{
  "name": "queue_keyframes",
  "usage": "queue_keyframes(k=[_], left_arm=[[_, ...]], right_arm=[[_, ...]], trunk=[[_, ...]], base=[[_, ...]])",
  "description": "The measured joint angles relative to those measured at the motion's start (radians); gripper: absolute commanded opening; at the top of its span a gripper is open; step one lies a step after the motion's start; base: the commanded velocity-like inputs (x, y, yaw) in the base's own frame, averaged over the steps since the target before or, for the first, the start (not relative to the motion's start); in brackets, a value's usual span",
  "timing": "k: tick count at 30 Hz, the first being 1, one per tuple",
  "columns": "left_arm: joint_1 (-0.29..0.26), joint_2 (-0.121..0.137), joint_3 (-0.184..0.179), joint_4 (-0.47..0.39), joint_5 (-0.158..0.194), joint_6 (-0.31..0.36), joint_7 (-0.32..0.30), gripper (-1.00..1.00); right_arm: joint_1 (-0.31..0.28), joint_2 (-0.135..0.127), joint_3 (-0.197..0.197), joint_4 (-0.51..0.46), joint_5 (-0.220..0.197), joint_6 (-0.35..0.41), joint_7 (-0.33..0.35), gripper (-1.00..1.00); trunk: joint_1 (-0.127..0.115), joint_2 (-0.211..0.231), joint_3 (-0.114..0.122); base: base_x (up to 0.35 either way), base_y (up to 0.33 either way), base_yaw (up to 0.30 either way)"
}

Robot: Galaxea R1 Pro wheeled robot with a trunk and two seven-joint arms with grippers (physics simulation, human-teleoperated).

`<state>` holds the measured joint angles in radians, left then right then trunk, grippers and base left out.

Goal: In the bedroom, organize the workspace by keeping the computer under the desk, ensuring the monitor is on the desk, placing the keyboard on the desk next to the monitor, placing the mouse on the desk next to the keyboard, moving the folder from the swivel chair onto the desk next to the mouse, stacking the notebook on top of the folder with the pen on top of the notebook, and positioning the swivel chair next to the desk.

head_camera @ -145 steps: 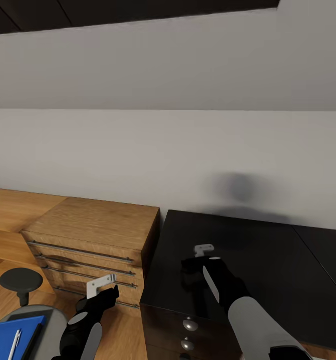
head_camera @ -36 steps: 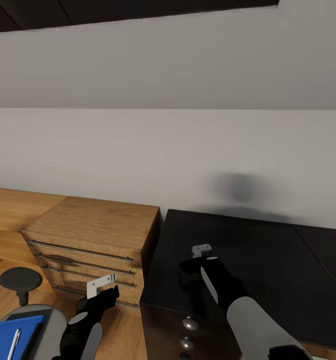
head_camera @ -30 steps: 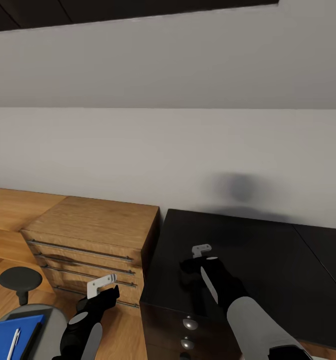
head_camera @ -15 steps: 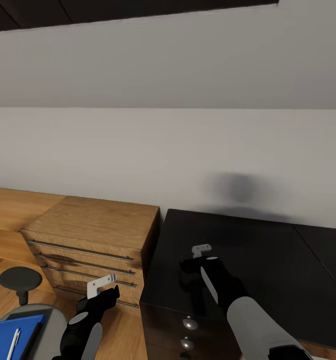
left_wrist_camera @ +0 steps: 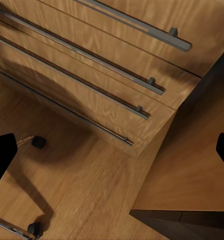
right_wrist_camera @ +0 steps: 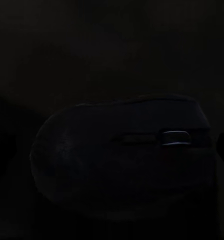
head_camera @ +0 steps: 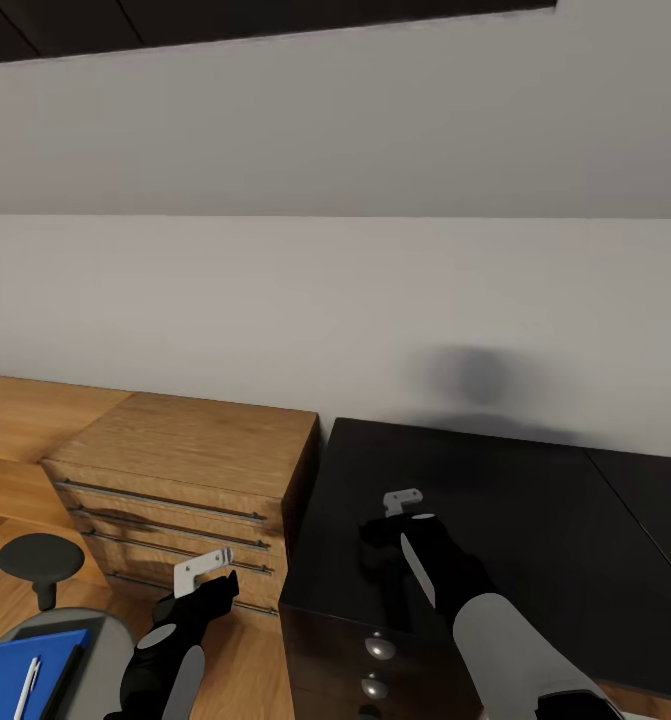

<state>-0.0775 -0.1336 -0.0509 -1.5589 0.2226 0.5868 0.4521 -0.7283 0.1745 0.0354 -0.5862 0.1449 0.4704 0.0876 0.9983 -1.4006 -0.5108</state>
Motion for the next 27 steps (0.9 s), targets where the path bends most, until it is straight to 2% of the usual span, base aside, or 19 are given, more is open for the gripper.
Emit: queue_keyframes(k=[24,27], left_arm=[[0.0,0.0,0.0,0.0,0.0,0.0,0.0,1.0],[0.0,0.0,0.0,0.0,0.0,0.0,0.0,1.0]], right_arm=[[0.0,0.0,-0.001,0.0,0.002,0.001,-0.017,1.0],[0.0,0.0,0.0,-0.001,0.002,0.001,-0.017,1.0]], trunk=[[0.0,0.0,0.0],[0.011,-0.021,-0.009]], base=[[0.0,0.0,0.0],[0.0,0.0,0.0]])
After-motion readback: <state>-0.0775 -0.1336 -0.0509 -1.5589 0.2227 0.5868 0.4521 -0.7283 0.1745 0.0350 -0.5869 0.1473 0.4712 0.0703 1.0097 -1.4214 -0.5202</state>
